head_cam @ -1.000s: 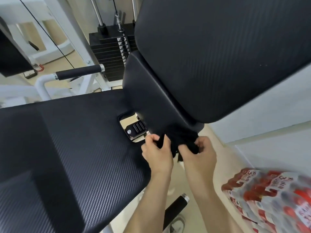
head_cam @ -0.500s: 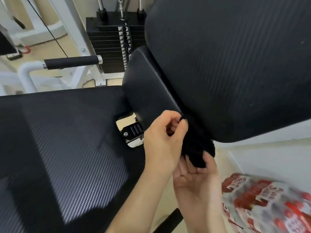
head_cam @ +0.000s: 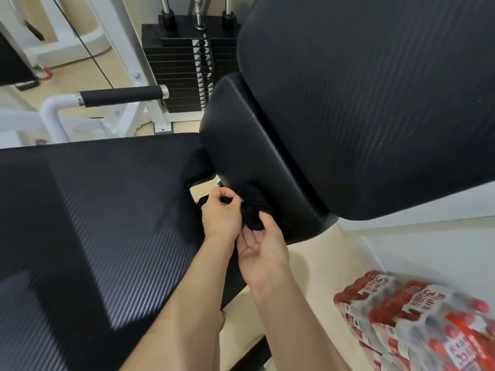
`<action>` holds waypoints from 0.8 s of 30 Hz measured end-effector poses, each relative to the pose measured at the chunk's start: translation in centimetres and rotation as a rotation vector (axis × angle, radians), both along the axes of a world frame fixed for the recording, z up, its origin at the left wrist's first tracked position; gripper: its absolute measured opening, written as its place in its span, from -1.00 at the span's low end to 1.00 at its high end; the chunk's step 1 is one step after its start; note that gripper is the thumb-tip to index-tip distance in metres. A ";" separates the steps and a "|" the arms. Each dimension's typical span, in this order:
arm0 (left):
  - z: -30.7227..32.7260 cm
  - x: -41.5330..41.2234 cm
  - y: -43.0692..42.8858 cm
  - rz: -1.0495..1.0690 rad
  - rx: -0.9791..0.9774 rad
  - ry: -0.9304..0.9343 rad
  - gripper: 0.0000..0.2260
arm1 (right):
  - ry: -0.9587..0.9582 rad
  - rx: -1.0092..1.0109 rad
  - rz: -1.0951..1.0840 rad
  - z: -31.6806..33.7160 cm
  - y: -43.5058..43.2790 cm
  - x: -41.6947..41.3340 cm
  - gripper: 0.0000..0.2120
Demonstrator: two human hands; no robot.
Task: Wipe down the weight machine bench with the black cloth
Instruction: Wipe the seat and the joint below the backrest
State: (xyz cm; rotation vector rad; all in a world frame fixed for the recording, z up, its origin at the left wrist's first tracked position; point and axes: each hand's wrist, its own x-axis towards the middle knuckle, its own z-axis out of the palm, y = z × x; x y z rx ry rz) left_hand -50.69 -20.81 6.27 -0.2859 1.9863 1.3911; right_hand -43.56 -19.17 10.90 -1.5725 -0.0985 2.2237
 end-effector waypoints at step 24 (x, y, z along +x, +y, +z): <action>0.4 -1.9 1.4 0.361 0.083 -0.121 -0.86 | -0.837 0.961 1.351 3.1 4.4 -7.3 -0.66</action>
